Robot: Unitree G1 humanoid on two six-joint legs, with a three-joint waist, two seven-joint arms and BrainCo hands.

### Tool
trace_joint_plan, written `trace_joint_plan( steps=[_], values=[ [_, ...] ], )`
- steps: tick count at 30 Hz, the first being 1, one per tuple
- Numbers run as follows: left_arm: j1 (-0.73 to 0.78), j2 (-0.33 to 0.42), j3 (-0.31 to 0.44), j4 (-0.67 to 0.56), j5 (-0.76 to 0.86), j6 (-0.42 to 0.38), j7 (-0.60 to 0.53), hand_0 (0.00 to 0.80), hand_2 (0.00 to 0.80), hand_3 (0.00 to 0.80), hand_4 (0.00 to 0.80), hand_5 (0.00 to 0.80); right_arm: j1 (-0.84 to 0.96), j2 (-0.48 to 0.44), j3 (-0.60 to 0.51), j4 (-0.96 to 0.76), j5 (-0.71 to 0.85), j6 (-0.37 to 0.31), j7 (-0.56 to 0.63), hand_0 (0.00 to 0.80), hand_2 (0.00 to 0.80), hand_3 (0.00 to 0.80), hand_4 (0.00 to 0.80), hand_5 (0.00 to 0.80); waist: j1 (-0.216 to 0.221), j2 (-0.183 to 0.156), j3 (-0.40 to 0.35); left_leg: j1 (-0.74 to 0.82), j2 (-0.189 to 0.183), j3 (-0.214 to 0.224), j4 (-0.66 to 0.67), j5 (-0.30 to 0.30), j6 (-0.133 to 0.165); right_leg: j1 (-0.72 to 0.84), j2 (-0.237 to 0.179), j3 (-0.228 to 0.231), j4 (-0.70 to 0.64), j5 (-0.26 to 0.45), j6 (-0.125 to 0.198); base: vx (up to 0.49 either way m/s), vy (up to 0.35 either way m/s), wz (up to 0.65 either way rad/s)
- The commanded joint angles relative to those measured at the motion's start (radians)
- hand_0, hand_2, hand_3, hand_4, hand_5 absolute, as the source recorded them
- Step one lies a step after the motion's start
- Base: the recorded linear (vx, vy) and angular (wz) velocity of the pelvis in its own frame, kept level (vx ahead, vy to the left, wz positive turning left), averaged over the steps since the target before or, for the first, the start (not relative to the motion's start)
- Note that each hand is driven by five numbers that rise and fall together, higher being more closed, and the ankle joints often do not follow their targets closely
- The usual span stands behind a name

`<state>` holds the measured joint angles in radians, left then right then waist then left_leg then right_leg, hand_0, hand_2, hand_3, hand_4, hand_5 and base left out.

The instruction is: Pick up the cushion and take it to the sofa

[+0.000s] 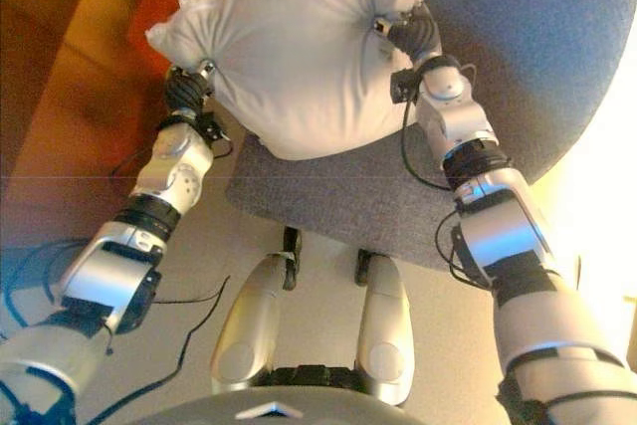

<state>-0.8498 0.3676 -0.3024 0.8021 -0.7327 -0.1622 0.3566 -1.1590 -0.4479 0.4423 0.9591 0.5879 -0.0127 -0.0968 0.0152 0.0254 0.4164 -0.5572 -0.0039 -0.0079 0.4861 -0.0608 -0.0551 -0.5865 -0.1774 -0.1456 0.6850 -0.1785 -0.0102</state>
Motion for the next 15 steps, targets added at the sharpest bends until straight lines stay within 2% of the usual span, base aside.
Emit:
trace_joint_plan(
  steps=[1,8,9,10,15],
  values=[
    [-0.081,0.002,-0.015,0.031,-0.021,-0.031,0.012,0.0,0.0,0.0,0.0,0.0,-0.066,0.043,0.032,0.025,-0.013,-0.014,-0.067,0.0,0.0,0.0,0.0,0.0,0.047,0.014,-0.017,-0.014,-0.001,0.002,0.119,-0.068,-0.011,0.043,-0.001,0.008,-0.01,-0.01,0.027,0.028,0.013,-0.08],
    [-0.09,0.024,-0.007,0.047,-0.011,-0.027,0.058,0.0,0.0,0.0,0.0,0.0,-0.038,0.024,-0.005,0.018,-0.022,-0.014,-0.156,0.0,0.0,0.0,0.0,0.0,0.04,0.009,-0.014,0.002,0.003,0.002,0.114,-0.072,-0.013,0.057,-0.002,0.011,-0.021,-0.007,0.033,0.03,-0.008,0.0],
    [-0.085,0.03,-0.006,0.046,-0.013,-0.029,0.061,0.0,0.0,0.0,0.0,0.0,-0.029,0.012,-0.01,0.014,-0.023,-0.015,-0.172,0.0,0.0,0.0,0.0,0.0,0.039,0.009,-0.015,0.006,0.004,0.001,0.11,-0.072,-0.014,0.06,-0.003,0.011,-0.026,-0.006,0.034,-0.059,-0.005,0.14],
    [-0.079,0.038,-0.002,0.043,-0.022,-0.033,0.059,0.0,0.0,0.0,0.0,0.0,-0.02,-0.002,-0.018,0.009,-0.021,-0.023,-0.188,0.0,0.0,0.0,0.0,0.0,0.037,0.008,-0.015,0.003,0.004,0.004,0.093,-0.041,-0.009,0.057,-0.005,0.005,-0.046,0.023,0.028,-0.051,-0.009,0.18],
    [-0.026,0.094,0.038,0.03,-0.042,-0.055,0.051,0.0,0.0,0.0,0.0,0.0,0.046,-0.067,-0.066,-0.032,-0.016,-0.032,-0.226,0.0,0.0,0.0,0.0,0.0,0.035,-0.002,-0.026,0.05,0.009,0.003,0.057,-0.039,-0.01,0.104,-0.004,0.003,-0.09,0.027,0.032,0.045,-0.028,0.18]
  ],
)
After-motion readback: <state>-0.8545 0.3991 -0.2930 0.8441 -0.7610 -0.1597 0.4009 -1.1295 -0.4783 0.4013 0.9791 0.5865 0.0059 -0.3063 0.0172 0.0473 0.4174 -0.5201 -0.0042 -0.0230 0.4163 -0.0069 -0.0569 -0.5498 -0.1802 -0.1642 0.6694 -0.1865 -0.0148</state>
